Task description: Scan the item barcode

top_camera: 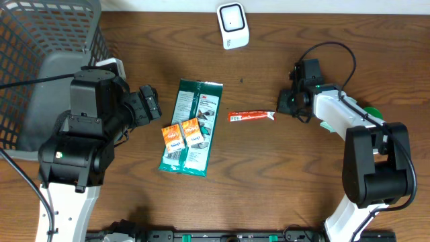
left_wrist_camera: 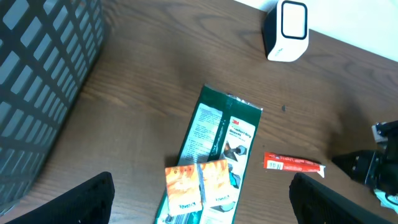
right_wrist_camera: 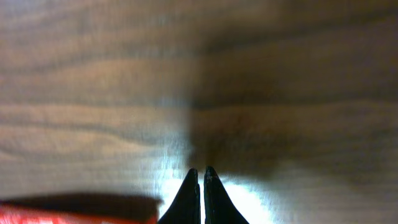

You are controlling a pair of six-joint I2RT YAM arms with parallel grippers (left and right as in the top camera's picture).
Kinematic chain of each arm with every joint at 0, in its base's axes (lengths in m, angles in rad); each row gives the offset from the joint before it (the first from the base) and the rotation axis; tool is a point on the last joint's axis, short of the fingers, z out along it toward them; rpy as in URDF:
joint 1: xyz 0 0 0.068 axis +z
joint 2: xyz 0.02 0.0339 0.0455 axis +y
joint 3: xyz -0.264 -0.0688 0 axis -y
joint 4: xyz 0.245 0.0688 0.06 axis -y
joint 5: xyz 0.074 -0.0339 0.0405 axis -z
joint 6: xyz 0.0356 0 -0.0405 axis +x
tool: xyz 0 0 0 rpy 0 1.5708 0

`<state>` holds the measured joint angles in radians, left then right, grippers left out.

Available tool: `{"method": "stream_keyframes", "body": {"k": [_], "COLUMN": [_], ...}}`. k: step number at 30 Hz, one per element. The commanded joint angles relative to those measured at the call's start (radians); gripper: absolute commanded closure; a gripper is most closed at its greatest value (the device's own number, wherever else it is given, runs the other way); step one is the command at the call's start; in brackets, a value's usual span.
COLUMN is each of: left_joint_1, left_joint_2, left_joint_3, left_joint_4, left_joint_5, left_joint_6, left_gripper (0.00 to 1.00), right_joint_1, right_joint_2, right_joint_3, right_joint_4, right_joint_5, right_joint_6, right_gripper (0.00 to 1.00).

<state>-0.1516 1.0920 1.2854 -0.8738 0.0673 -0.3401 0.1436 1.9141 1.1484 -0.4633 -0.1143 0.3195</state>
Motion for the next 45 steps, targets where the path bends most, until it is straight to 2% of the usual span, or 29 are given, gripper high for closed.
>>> {"method": "stream_keyframes", "body": {"k": [1, 8, 19, 33, 45], "left_joint_1": [0.003, 0.003, 0.003, 0.003, 0.003], "left_joint_2": [-0.002, -0.002, -0.002, -0.002, -0.002], "left_joint_3": [0.013, 0.013, 0.013, 0.013, 0.013], "left_joint_4": [0.0, 0.0, 0.0, 0.0, 0.0], "left_joint_5": [-0.016, -0.016, -0.016, -0.016, -0.016], "left_joint_6": [0.002, 0.002, 0.002, 0.002, 0.002], "left_gripper": [0.1, 0.1, 0.1, 0.1, 0.1], "right_joint_1": [0.02, 0.033, 0.051, 0.051, 0.051], "right_joint_2": [0.002, 0.002, 0.002, 0.002, 0.003], "right_joint_3": [-0.004, -0.004, -0.004, -0.004, -0.004], "right_joint_4": [-0.042, -0.158, -0.19, -0.057, 0.152], "right_joint_5": [-0.026, -0.044, -0.059, -0.04, 0.012], "right_joint_6": [-0.04, -0.04, -0.04, -0.04, -0.036], "right_gripper": [0.99, 0.99, 0.96, 0.94, 0.98]}}
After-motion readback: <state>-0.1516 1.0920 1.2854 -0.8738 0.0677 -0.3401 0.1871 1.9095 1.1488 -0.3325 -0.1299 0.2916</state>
